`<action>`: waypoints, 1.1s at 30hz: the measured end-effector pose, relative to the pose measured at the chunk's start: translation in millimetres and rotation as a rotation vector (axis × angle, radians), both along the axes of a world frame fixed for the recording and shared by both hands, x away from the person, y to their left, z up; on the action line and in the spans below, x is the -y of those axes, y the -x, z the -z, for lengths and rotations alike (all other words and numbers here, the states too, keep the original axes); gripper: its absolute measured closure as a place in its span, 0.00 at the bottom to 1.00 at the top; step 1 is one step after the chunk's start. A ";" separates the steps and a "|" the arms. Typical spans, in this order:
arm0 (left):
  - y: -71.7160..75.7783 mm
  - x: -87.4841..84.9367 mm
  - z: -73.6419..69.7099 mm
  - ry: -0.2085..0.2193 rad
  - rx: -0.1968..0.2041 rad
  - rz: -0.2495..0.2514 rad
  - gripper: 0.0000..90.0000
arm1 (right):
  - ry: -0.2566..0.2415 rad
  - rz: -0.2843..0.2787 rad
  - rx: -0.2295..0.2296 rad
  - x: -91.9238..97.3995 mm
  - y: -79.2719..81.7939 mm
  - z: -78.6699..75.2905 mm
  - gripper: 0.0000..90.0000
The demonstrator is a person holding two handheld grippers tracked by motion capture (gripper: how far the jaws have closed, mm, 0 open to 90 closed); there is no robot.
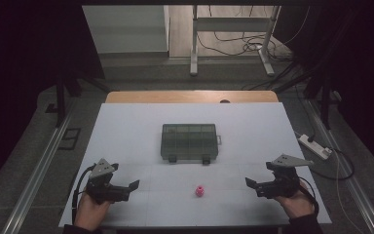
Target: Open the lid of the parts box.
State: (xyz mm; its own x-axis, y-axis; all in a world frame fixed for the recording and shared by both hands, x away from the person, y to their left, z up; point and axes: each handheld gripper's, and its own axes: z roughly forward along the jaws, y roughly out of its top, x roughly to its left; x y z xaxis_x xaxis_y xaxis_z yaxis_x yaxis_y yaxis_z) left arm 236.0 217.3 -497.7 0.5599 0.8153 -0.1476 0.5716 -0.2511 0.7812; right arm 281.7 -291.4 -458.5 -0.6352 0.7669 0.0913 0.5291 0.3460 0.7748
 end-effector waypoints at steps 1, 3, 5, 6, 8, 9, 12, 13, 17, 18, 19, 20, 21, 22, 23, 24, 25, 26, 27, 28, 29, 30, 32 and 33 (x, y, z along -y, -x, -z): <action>-1.7 1.1 -0.2 0.001 0.000 0.002 0.00 | 0.002 -0.006 0.004 -1.6 -1.7 -0.3 0.00; -5.7 3.5 -0.8 0.006 -0.004 0.008 0.00 | 0.004 -0.010 0.005 -4.5 -4.8 -0.3 0.00; -8.9 5.3 -1.3 0.007 -0.005 0.013 0.00 | 0.001 -0.012 0.002 -7.6 -8.9 0.3 0.00; -10.8 6.2 -1.6 0.007 -0.008 0.016 0.00 | 0.002 -0.013 0.000 -8.7 -10.1 0.4 0.00; -14.5 7.9 -1.8 0.006 -0.010 0.020 0.00 | -0.001 -0.018 -0.003 -11.6 -13.0 0.7 0.00; -16.7 8.9 -1.6 0.008 -0.014 0.021 0.00 | 0.002 -0.019 0.000 -12.9 -14.3 0.8 0.00; -21.1 11.1 -1.4 0.014 -0.022 0.026 0.00 | 0.002 -0.022 -0.001 -15.7 -18.4 1.1 0.00; -22.6 11.5 -1.4 0.010 -0.026 0.031 0.00 | 0.005 -0.022 0.001 -16.2 -19.6 1.4 0.00; -27.7 14.9 -1.5 0.021 -0.024 0.040 0.00 | 0.013 -0.021 -0.005 -18.3 -23.6 2.1 0.00; -29.2 15.7 -1.9 0.020 -0.024 0.046 0.00 | 0.012 -0.022 -0.007 -19.0 -25.0 2.5 0.00; -30.6 16.7 -2.2 0.018 -0.023 0.047 0.00 | 0.012 -0.023 -0.011 -19.7 -26.0 2.5 0.00; -32.1 17.7 -2.6 0.018 -0.024 0.049 0.00 | 0.013 -0.023 -0.014 -20.4 -26.9 2.2 0.00; -33.7 18.5 -2.9 0.016 -0.024 0.052 0.00 | 0.013 -0.025 -0.013 -21.2 -28.1 2.2 0.00; -35.6 19.7 -3.2 0.017 -0.023 0.055 0.00 | 0.015 -0.027 -0.015 -22.0 -29.1 1.8 0.00; -36.7 20.6 -3.3 0.018 -0.024 0.053 0.00 | 0.018 -0.032 -0.014 -23.2 -30.5 1.7 0.00; -38.6 21.9 -3.4 0.018 -0.028 0.057 0.00 | 0.023 -0.030 -0.017 -24.1 -31.2 1.3 0.00; -38.6 21.9 -3.4 0.018 -0.028 0.057 0.00 | 0.023 -0.030 -0.017 -24.1 -31.2 1.3 0.00; -40.7 23.5 -3.6 0.017 -0.030 0.058 0.00 | 0.021 -0.033 -0.015 -25.5 -32.7 1.4 0.00; -41.9 24.7 -3.5 0.019 -0.033 0.059 0.00 | 0.028 -0.038 -0.018 -27.4 -34.3 1.2 0.00; -43.0 25.7 -3.6 0.020 -0.036 0.057 0.00 | 0.025 -0.042 -0.018 -28.8 -35.5 1.7 0.00; -44.2 26.3 -3.5 0.019 -0.035 0.060 0.00 | 0.028 -0.047 -0.016 -29.9 -36.9 2.0 0.00; -45.3 26.9 -3.5 0.018 -0.035 0.061 0.00 | 0.027 -0.048 -0.018 -31.4 -37.8 2.3 0.00; -47.0 27.0 -3.0 0.030 -0.027 0.065 0.00 | 0.032 -0.052 -0.016 -33.8 -39.8 2.7 0.00; -48.3 26.8 -2.8 0.042 -0.031 0.070 0.00 | 0.034 -0.057 -0.013 -34.8 -41.0 2.9 0.00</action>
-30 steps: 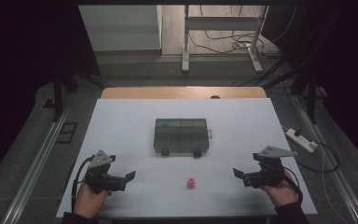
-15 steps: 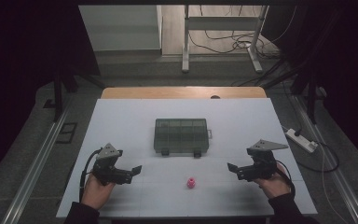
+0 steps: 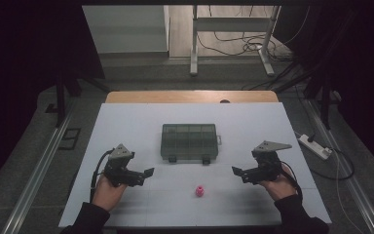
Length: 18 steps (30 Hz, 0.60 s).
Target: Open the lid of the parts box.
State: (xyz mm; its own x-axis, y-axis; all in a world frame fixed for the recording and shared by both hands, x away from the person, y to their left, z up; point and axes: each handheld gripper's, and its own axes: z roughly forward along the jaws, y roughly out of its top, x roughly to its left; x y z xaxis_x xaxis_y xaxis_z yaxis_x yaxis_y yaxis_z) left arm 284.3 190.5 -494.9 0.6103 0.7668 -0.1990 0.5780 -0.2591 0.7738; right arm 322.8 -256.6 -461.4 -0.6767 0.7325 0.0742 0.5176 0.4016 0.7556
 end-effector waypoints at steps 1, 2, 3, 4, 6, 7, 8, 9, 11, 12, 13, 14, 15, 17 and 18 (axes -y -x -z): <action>-1.4 0.1 0.1 0.006 -0.004 0.000 0.00 | 0.003 0.001 -0.004 -1.0 -0.8 -0.4 0.00; -2.5 0.3 0.0 0.002 -0.004 0.000 0.00 | 0.003 -0.001 0.000 -2.2 -2.3 -0.4 0.00; -4.0 0.8 -0.1 0.000 -0.003 0.002 0.00 | 0.001 -0.001 -0.002 -3.2 -3.3 -0.7 0.00; -4.0 0.8 -0.1 0.000 -0.003 0.002 0.00 | -0.001 -0.003 0.000 -4.3 -4.7 -0.9 0.00; -6.6 1.9 -0.2 -0.003 -0.006 0.006 0.00 | 0.001 -0.004 -0.003 -5.4 -5.6 -1.3 0.00; -7.3 2.6 -0.2 -0.002 -0.008 0.005 0.00 | -0.001 -0.006 -0.002 -7.0 -7.0 -1.0 0.00; -8.8 3.5 0.0 0.000 -0.012 0.010 0.00 | 0.000 -0.010 -0.002 -7.9 -7.8 -0.9 0.00; -9.9 4.3 0.2 0.001 -0.016 0.013 0.00 | 0.002 -0.012 -0.006 -9.4 -9.0 -0.3 0.00; -12.5 5.8 0.9 0.002 -0.022 0.016 0.00 | 0.008 -0.015 -0.010 -11.6 -10.8 0.8 0.00; -14.2 6.3 1.3 0.005 -0.025 0.017 0.00 | 0.012 -0.017 -0.012 -13.2 -12.0 1.4 0.00; -15.8 6.6 1.4 0.006 -0.029 0.018 0.00 | 0.012 -0.019 -0.015 -15.0 -13.2 2.1 0.00; -17.2 6.8 1.4 0.009 -0.029 0.017 0.00 | 0.016 -0.022 -0.018 -16.7 -14.3 2.3 0.00; -18.7 6.9 1.2 0.011 -0.030 0.018 0.00 | 0.019 -0.024 -0.020 -18.0 -15.2 2.4 0.00; -20.8 7.1 0.8 0.012 -0.030 0.020 0.00 | 0.022 -0.031 -0.028 -20.7 -17.4 2.8 0.00; -22.3 7.5 0.5 0.013 -0.030 0.023 0.00 | 0.021 -0.033 -0.029 -21.5 -18.2 2.9 0.00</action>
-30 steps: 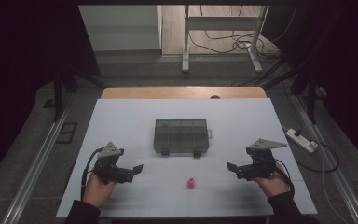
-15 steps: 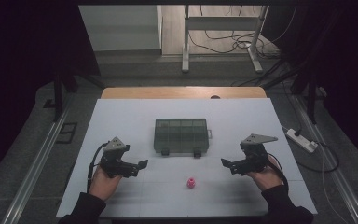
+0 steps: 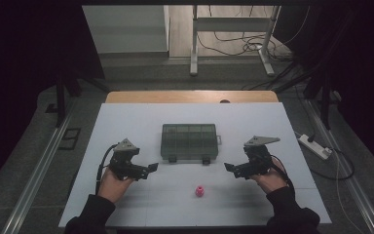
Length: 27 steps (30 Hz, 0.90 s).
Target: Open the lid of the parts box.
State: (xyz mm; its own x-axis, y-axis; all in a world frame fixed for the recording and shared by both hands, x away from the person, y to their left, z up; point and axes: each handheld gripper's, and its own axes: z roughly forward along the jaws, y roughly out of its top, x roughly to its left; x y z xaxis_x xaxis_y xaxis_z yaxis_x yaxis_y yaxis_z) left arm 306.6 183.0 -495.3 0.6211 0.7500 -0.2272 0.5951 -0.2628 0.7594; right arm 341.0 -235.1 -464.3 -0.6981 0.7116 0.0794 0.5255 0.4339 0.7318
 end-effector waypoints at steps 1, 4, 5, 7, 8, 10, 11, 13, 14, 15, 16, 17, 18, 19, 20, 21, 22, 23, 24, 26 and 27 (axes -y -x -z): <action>-0.9 0.4 -0.1 0.001 -0.001 0.003 0.00 | -0.002 -0.001 -0.005 -1.2 -1.4 0.2 0.00; -4.7 2.9 0.1 -0.007 -0.005 0.015 0.00 | -0.004 -0.002 -0.014 -3.7 -4.7 0.8 0.00; -6.1 4.0 0.5 -0.011 -0.004 0.022 0.00 | -0.002 -0.004 -0.014 -4.4 -5.9 1.0 0.00; -8.5 6.8 1.2 -0.020 -0.005 0.031 0.00 | -0.005 -0.011 -0.020 -6.3 -8.2 1.9 0.00; -8.5 6.8 1.2 -0.020 -0.005 0.031 0.00 | -0.002 -0.011 -0.023 -7.4 -9.0 2.1 0.00; -11.3 9.3 1.5 -0.033 -0.006 0.044 0.00 | -0.001 -0.015 -0.021 -8.6 -10.4 2.8 0.00; -12.8 10.8 1.8 -0.035 -0.005 0.047 0.00 | -0.002 -0.019 -0.022 -9.6 -11.4 3.2 0.00; -15.0 13.3 2.1 -0.041 -0.003 0.053 0.00 | 0.005 -0.025 -0.027 -11.4 -13.7 4.2 0.00; -15.8 14.1 2.1 -0.048 -0.002 0.058 0.00 | 0.004 -0.028 -0.030 -12.8 -14.8 4.7 0.00; -17.5 16.0 2.2 -0.055 -0.001 0.063 0.00 | 0.006 -0.030 -0.034 -13.4 -15.4 4.9 0.00; -18.4 17.1 2.3 -0.055 -0.001 0.064 0.00 | 0.005 -0.025 -0.040 -14.9 -16.6 5.1 0.00; -19.8 18.2 2.4 -0.056 0.000 0.066 0.00 | 0.003 -0.025 -0.040 -15.7 -17.4 5.4 0.00; -21.3 19.0 2.6 -0.054 -0.001 0.067 0.00 | 0.007 -0.023 -0.042 -16.9 -18.1 5.4 0.00; -22.9 19.8 2.9 -0.053 -0.005 0.068 0.00 | 0.010 -0.022 -0.042 -18.1 -18.8 5.4 0.00; -24.5 20.6 3.3 -0.055 -0.006 0.066 0.00 | 0.011 -0.022 -0.042 -19.5 -19.5 5.3 0.00; -26.4 21.6 3.9 -0.054 -0.009 0.067 0.00 | 0.014 -0.021 -0.043 -20.7 -20.5 4.9 0.00; -27.9 22.3 4.4 -0.055 -0.010 0.067 0.00 | 0.011 -0.019 -0.047 -22.5 -21.8 4.8 0.00; -29.2 23.0 4.8 -0.058 -0.011 0.066 0.00 | 0.013 -0.023 -0.051 -23.9 -22.7 4.6 0.00; -30.6 23.7 5.4 -0.060 -0.011 0.066 0.00 | 0.014 -0.022 -0.052 -25.7 -23.6 4.6 0.00; -32.9 24.9 6.4 -0.058 -0.016 0.065 0.00 | 0.020 -0.028 -0.055 -28.5 -25.8 4.8 0.00; -34.0 25.4 6.9 -0.058 -0.016 0.065 0.00 | 0.026 -0.031 -0.057 -29.8 -27.2 5.1 0.00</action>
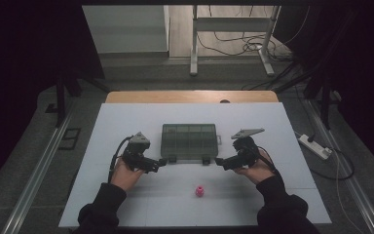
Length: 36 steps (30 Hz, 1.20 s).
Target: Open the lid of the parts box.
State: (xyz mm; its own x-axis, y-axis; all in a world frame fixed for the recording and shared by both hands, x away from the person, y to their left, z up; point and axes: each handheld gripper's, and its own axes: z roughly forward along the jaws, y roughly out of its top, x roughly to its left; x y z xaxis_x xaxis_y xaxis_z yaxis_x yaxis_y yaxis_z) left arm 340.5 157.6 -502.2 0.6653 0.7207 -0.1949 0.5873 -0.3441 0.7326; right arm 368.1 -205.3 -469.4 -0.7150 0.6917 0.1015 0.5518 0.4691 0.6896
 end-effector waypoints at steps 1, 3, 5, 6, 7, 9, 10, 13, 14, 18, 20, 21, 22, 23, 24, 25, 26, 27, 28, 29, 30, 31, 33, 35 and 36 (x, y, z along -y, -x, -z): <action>-1.3 0.5 0.5 0.000 -0.001 0.001 0.00 | 0.003 0.000 -0.006 -1.2 -1.2 -0.1 0.00; -3.3 1.7 0.9 -0.004 0.001 -0.001 0.00 | 0.007 -0.001 -0.016 -3.8 -4.1 0.7 0.00; -6.2 2.4 0.7 -0.007 0.005 0.003 0.00 | 0.018 -0.006 -0.019 -6.4 -7.3 1.0 0.00; -6.2 2.4 0.7 -0.007 0.005 0.003 0.00 | 0.018 -0.006 -0.019 -6.4 -7.3 1.0 0.00; -7.8 2.8 0.5 -0.007 0.007 0.000 0.00 | 0.021 -0.005 -0.023 -7.3 -8.8 1.0 0.02; -10.3 3.6 0.4 -0.003 0.009 -0.003 0.00 | 0.026 -0.007 -0.025 -9.7 -11.7 1.0 0.05; -11.1 3.9 0.6 -0.003 0.011 -0.003 0.00 | 0.031 -0.007 -0.024 -10.8 -12.5 1.0 0.08; -11.9 4.9 2.6 0.005 0.014 -0.006 0.00 | 0.058 -0.005 -0.010 -14.1 -12.7 2.0 0.17; -11.8 5.5 3.9 0.008 0.011 -0.004 0.00 | 0.064 -0.006 -0.009 -14.5 -12.1 2.1 0.21; -9.9 6.0 4.7 0.003 0.022 -0.011 0.00 | 0.074 -0.021 0.002 -12.8 -10.7 2.5 0.39; -8.9 5.2 4.9 0.006 0.029 -0.018 0.00 | 0.076 -0.029 -0.003 -12.2 -8.9 3.2 0.49; -8.2 5.0 5.1 0.002 0.033 -0.023 0.00 | 0.091 -0.036 -0.001 -12.4 -8.2 4.0 0.54; -7.5 4.9 5.8 0.006 0.036 -0.025 0.00 | 0.109 -0.039 0.008 -12.4 -7.3 5.0 0.58; -7.1 4.7 6.3 0.005 0.037 -0.027 0.00 | 0.119 -0.041 0.009 -12.4 -6.2 6.4 0.64; -6.8 4.7 7.0 0.005 0.036 -0.027 0.00 | 0.122 -0.043 0.005 -12.0 -6.0 7.2 0.68; -6.8 4.7 7.0 0.005 0.036 -0.027 0.00 | 0.122 -0.043 0.005 -12.0 -6.0 7.2 0.68; -6.5 4.7 8.1 0.006 0.037 -0.029 0.00 | 0.127 -0.046 0.004 -11.2 -6.1 8.4 0.72; -6.6 4.5 8.9 0.005 0.037 -0.026 0.00 | 0.136 -0.045 0.003 -9.8 -6.5 10.0 0.78; -6.7 4.3 9.7 0.007 0.039 -0.024 0.00 | 0.134 -0.044 -0.001 -8.7 -6.7 10.9 0.82; -6.8 4.0 10.7 0.014 0.042 -0.020 0.00 | 0.131 -0.045 -0.008 -6.9 -7.3 11.5 0.86; -7.2 3.6 11.5 0.016 0.032 -0.019 0.00 | 0.120 -0.049 -0.018 -5.3 -7.9 12.0 0.90; -7.7 3.1 12.6 0.017 0.026 -0.017 0.00 | 0.110 -0.052 -0.028 -4.1 -8.0 12.5 0.94; -8.1 2.0 14.3 0.026 0.025 -0.012 0.00 | 0.126 -0.053 -0.025 -2.4 -8.2 13.5 0.99; -8.6 1.1 15.4 0.028 0.028 -0.011 0.00 | 0.119 -0.050 -0.034 -1.1 -9.0 15.6 0.99; -8.8 0.8 15.7 0.030 0.030 -0.011 0.00 | 0.121 -0.049 -0.039 -1.1 -9.2 16.6 0.99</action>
